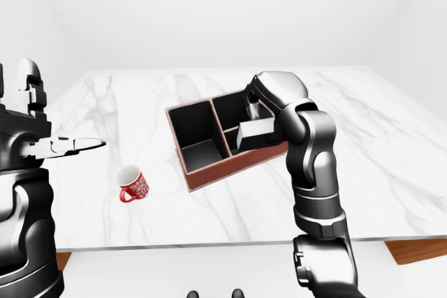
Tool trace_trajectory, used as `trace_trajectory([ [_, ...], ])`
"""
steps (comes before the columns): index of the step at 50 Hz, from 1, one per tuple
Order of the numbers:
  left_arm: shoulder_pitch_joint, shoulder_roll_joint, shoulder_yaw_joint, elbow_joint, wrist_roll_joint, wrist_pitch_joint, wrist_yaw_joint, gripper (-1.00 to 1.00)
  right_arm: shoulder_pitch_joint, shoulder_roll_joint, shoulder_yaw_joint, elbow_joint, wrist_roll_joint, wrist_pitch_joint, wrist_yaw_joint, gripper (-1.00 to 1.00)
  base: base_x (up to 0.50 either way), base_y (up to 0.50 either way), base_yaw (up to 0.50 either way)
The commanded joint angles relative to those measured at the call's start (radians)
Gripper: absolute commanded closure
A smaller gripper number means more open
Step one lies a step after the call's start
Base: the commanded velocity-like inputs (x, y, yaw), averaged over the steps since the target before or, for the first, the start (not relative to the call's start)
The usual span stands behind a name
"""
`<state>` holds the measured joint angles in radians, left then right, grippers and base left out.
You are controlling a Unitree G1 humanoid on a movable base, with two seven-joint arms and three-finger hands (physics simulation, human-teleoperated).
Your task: Pick up the book and place it in the back compartment of the caddy.
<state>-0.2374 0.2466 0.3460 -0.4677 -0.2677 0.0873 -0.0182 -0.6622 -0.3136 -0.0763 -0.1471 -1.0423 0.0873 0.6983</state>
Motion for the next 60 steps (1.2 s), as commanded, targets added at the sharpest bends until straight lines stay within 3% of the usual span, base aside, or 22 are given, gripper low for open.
trace_trajectory([
  [1, -0.003, 0.002, 0.003, 0.002, -0.003, 0.0, 0.0, -1.0, -0.03, 0.022, 0.011, 0.031, -0.003, 0.0, 0.0, 1.0, 0.0, 0.0, 0.0],
  [17, 0.001, 0.003, 0.006, -0.006, -0.007, 0.0, 0.002, -1.0, -0.041, 0.05, 0.032, 0.075, 0.005, 0.0, 0.0, 1.0, 0.0, 0.0, 0.0],
  [47, -0.003, 0.007, 0.007, 0.002, -0.009, 0.0, 0.004, -1.0, -0.126, 0.008, 0.026, 0.308, 0.018, 0.0, 0.0, 1.0, 0.0, 0.0, 0.0],
  [60, -0.003, 0.008, 0.009, -0.001, -0.012, 0.0, 0.004, -1.0, -0.204, 0.008, 0.039, 0.459, 0.023, -0.046, 0.0, 1.0, 0.0, 0.0, 0.0],
])
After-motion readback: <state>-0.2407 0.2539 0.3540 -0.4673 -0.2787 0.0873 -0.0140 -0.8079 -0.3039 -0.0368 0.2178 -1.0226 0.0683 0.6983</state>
